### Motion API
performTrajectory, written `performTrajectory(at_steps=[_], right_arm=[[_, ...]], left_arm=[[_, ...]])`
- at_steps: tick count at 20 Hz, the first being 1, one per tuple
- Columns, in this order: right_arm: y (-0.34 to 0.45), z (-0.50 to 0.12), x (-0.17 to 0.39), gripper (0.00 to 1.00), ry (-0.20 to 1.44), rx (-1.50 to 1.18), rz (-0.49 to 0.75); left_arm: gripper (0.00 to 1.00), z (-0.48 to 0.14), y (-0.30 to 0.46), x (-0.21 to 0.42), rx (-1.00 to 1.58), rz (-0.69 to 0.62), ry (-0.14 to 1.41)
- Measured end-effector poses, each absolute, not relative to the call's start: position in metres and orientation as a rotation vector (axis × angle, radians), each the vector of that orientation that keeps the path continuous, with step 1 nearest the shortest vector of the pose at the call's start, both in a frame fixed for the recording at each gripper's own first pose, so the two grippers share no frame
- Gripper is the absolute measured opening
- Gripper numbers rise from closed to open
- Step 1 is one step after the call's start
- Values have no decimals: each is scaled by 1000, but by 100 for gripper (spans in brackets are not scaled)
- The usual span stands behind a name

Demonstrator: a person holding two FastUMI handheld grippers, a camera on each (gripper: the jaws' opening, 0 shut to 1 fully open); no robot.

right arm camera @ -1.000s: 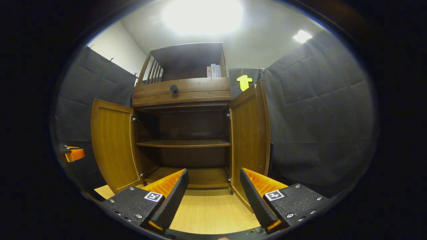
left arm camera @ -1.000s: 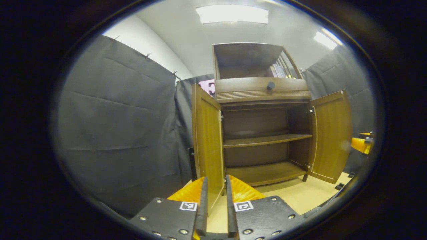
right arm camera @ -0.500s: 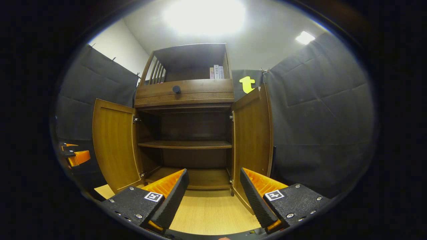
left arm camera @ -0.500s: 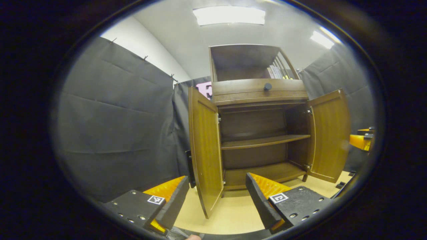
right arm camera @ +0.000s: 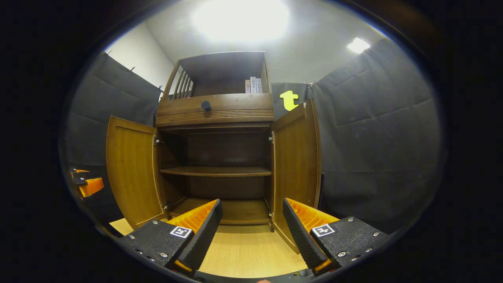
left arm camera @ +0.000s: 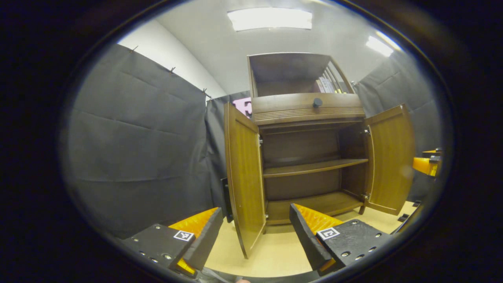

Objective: Open the right door of the double-door shoe cabinet with the right hand, and open the left door with the left hand.

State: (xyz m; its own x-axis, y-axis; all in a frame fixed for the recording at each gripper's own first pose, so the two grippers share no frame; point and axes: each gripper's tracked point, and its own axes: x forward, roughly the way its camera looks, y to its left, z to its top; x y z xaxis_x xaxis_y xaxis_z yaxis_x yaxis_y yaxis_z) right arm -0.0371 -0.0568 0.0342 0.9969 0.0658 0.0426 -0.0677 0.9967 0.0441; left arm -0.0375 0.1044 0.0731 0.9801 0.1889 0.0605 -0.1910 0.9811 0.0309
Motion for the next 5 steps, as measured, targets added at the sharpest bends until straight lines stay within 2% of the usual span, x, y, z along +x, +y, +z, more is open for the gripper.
performTrajectory(at_steps=[5], right_arm=[[-51, 33, -38, 95, -35, 53, 71]], left_arm=[[100, 74, 104, -33, 35, 188, -61]])
